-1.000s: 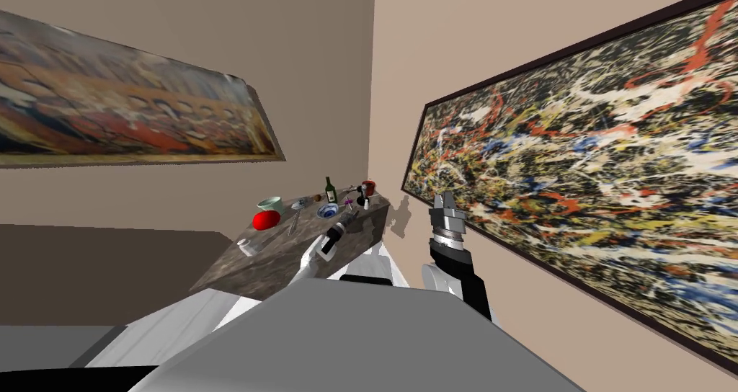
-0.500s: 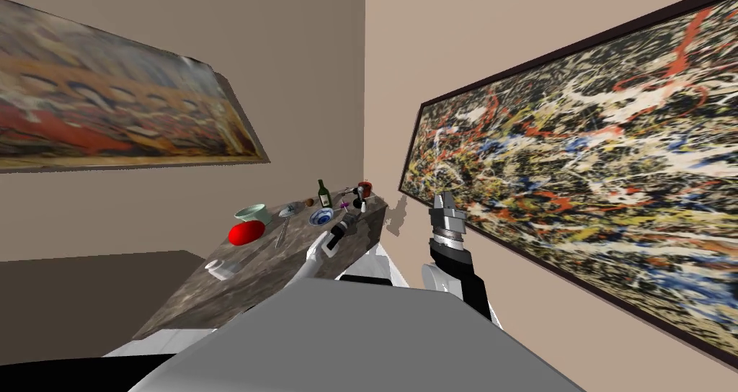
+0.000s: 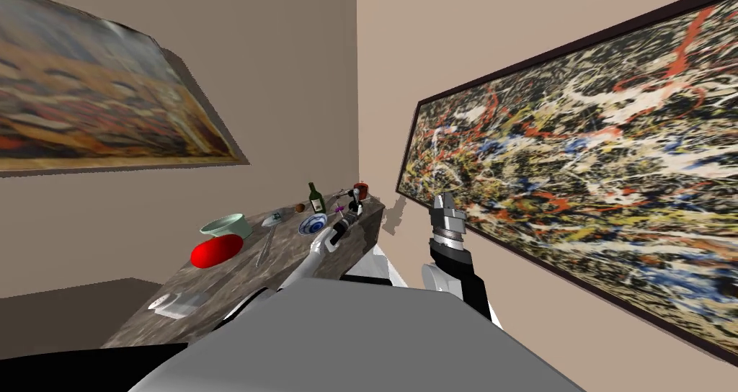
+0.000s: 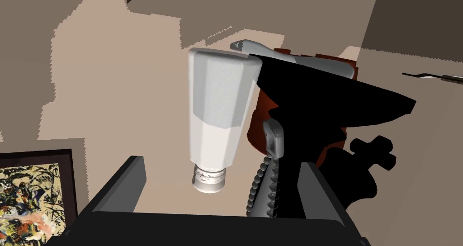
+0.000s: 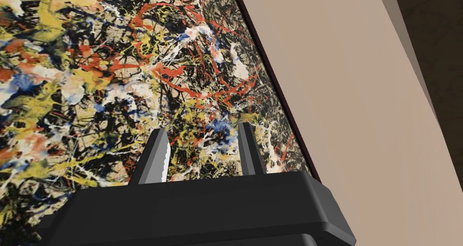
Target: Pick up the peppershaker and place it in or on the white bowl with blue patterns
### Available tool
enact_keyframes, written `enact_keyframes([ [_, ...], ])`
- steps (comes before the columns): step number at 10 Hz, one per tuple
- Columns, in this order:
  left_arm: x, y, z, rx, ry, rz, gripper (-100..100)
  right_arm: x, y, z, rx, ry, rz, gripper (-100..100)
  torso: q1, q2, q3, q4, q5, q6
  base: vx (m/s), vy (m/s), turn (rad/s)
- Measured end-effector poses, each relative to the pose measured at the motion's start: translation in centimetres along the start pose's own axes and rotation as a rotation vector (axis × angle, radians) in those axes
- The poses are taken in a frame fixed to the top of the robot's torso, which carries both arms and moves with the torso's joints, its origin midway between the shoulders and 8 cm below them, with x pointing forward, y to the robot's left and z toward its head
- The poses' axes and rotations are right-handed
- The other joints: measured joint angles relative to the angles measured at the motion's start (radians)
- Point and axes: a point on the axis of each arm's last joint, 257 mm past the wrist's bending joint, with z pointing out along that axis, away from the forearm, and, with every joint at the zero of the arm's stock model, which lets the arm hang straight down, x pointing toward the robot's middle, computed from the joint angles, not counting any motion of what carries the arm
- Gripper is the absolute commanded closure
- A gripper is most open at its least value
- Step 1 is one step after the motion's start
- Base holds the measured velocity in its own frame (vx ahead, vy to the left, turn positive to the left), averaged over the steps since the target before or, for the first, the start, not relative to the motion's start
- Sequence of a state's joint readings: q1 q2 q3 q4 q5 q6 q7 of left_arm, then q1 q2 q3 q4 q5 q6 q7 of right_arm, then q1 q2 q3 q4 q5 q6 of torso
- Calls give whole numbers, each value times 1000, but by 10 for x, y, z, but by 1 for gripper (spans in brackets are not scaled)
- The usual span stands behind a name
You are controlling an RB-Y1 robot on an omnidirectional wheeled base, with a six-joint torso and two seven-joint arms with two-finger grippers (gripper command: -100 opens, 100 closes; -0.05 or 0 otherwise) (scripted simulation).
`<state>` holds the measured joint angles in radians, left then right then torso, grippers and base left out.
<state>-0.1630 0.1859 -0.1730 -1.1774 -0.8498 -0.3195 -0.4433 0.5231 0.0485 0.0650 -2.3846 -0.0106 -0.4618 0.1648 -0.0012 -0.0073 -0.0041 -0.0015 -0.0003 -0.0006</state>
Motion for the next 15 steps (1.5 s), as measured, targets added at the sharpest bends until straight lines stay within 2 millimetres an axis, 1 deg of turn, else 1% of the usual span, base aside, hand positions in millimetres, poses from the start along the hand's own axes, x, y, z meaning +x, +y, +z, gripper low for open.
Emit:
enact_keyframes([
  [1, 0, 0, 1, 0, 2, 3, 0, 0, 0, 0, 0, 0, 0, 0, 0, 3, 1, 0, 0, -1, 8, 0, 5],
  [2, 0, 0, 1, 0, 1, 3, -100, 0, 0, 0, 0, 0, 0, 0, 0, 5, 3, 1, 0, 0, -24, -63, -165],
  [3, -3, 14, -2, -11, 2, 9, -100, 0, 0, 0, 0, 0, 0, 0, -3, 7, 4, 1, -1, 0, -25, -74, -76],
  [5, 0, 34, -3, -26, 5, 6, -100, 0, 0, 0, 0, 0, 0, 0, -4, 8, 5, 2, -1, 0, -30, -74, -82],
  [6, -2, 51, -3, -36, 5, 7, -100, 0, 0, 0, 0, 0, 0, 0, -4, 8, 5, 2, -1, 0, -24, -77, -88],
  [8, -3, 75, -10, -56, 3, 4, -100, 0, 0, 0, 0, 0, 0, 0, -5, 9, 5, 2, -1, 0, -28, -89, -115],
  [12, -14, 126, -22, -99, -10, -6, -100, 0, 0, 0, 0, 0, 0, 0, -5, 9, 5, 2, -1, 0, -23, -72, -86],
  [13, -14, 127, -22, -97, -12, -6, 100, 0, 0, 0, 0, 0, 0, 0, -2, 8, 5, 2, -1, -1, -1, -7, 4],
  [15, -15, 127, -21, -96, -12, -4, 100, 0, 0, 0, 0, 0, 0, 0, 1, 7, 4, 1, 0, -1, 0, 0, 0],
])
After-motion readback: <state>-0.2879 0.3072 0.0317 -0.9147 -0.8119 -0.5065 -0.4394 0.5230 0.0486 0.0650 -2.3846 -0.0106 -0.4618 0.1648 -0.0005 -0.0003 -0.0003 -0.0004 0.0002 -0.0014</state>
